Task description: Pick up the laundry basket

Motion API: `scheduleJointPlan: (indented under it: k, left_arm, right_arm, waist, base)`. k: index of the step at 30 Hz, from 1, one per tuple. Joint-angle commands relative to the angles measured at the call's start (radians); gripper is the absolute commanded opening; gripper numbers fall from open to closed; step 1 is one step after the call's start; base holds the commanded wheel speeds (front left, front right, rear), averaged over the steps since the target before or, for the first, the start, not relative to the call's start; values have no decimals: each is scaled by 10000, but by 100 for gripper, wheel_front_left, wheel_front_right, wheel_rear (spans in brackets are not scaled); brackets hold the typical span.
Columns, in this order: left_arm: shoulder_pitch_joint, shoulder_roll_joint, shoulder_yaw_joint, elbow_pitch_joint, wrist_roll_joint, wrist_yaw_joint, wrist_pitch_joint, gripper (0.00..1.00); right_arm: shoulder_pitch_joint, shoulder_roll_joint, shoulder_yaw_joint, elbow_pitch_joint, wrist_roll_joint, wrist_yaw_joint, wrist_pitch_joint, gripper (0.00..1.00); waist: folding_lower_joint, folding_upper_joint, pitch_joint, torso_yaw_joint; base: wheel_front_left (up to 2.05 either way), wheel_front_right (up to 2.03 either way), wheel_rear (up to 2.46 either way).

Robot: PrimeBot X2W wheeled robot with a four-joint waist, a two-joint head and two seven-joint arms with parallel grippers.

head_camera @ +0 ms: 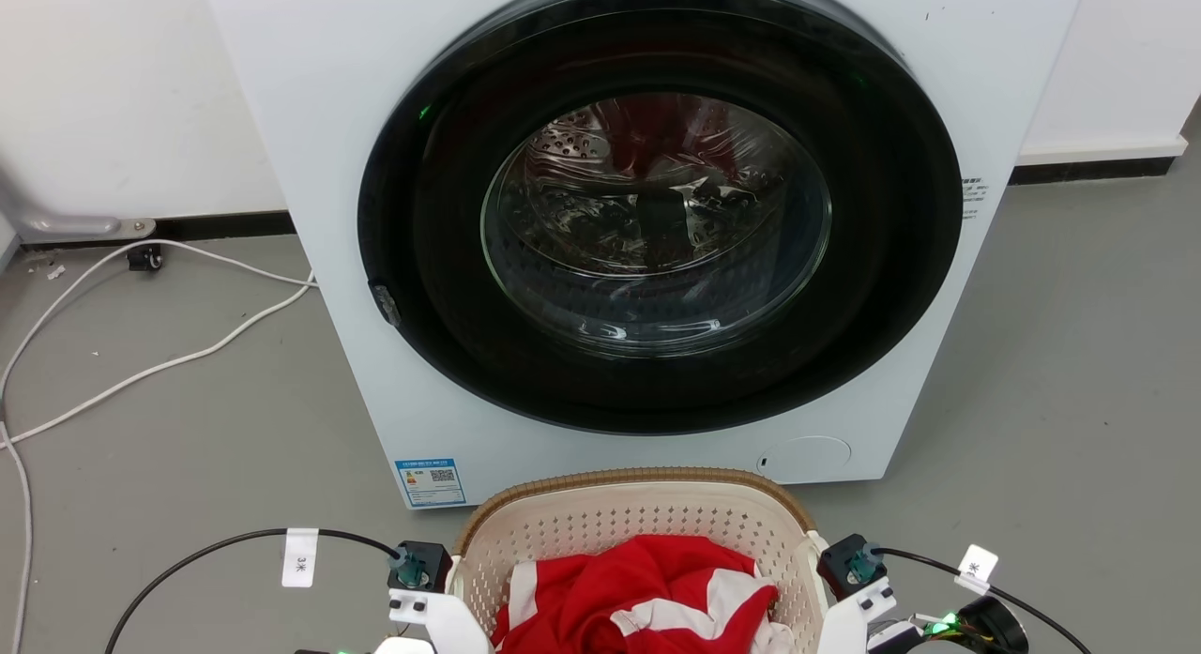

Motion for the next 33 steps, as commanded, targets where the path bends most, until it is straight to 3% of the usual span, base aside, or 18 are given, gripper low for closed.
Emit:
scheduleJointPlan:
  k: [1,33]
  left_arm:
    - [-66,-97,-53,-130,-11,-141,-130,0]
    - [-63,-19,-323,-127,-343,-138,-111,0]
  right_arm:
    - [-68,88,124,-36,19,133,-39,0]
    - [-169,85,695,80,765,132,-213,0]
  waist:
    - [0,0,3,3]
    - [0,0,17,29]
  base:
    - [0,0,0]
    - [0,0,0]
